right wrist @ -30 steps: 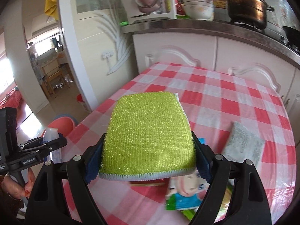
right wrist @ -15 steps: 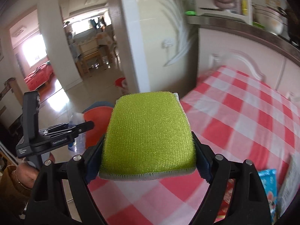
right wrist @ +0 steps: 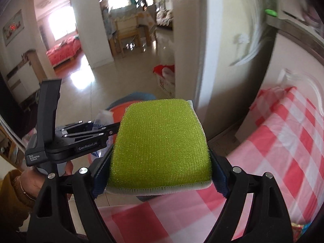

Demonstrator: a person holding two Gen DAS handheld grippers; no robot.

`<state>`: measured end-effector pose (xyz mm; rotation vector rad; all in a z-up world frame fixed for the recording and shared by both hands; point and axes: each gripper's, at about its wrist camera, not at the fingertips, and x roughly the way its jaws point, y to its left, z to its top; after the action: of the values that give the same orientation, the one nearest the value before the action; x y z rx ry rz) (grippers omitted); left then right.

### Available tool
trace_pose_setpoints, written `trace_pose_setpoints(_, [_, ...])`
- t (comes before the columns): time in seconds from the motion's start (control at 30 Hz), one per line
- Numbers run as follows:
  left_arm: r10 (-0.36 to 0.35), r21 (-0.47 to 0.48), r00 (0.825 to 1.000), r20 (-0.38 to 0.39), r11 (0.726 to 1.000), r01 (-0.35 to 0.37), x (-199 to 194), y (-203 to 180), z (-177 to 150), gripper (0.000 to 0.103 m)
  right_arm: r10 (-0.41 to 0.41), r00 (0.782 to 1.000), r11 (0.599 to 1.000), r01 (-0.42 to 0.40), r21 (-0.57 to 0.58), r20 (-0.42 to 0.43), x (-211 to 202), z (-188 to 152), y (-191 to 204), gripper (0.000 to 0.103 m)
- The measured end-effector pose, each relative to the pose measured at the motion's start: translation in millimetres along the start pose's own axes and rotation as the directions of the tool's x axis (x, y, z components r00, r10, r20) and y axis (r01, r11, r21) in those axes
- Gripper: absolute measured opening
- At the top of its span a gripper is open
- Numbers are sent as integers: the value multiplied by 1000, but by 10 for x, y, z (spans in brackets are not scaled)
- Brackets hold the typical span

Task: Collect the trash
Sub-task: 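Carry the bottle and sponge toward the orange bucket with both tools, then open both tools over the bucket to drop the bottle and sponge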

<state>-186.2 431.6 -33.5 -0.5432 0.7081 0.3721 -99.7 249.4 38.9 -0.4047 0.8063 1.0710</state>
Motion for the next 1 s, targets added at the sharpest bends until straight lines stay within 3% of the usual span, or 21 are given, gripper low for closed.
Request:
trace_pose_setpoints(0.23, [20,-45,999,-47,999,-23,229,188,-66,44,8,995,994,-19,-106,-103,408,48,267,84])
trace_pose_setpoints(0.47, [40,-54,997,-64,998,-44,317,288,-126,45,4,986,992,-26,-127,-168,648,69,342,86])
trace_pose_setpoints(0.6, [44,-67,997,-57,997,-48,309,327,-146,56,9,982,993,-31,-116,-188,699,113,325,92])
trace_pose_setpoints(0.67, [44,-59,998,-51,997,-47,295,316,-144,67,12,979,994,-34,-104,-202,740,121,301,92])
trace_pose_setpoints(1.0, [45,-67,998,-51,997,-49,270,322,-146,77,45,981,997,-55,-49,-190,693,98,193,95])
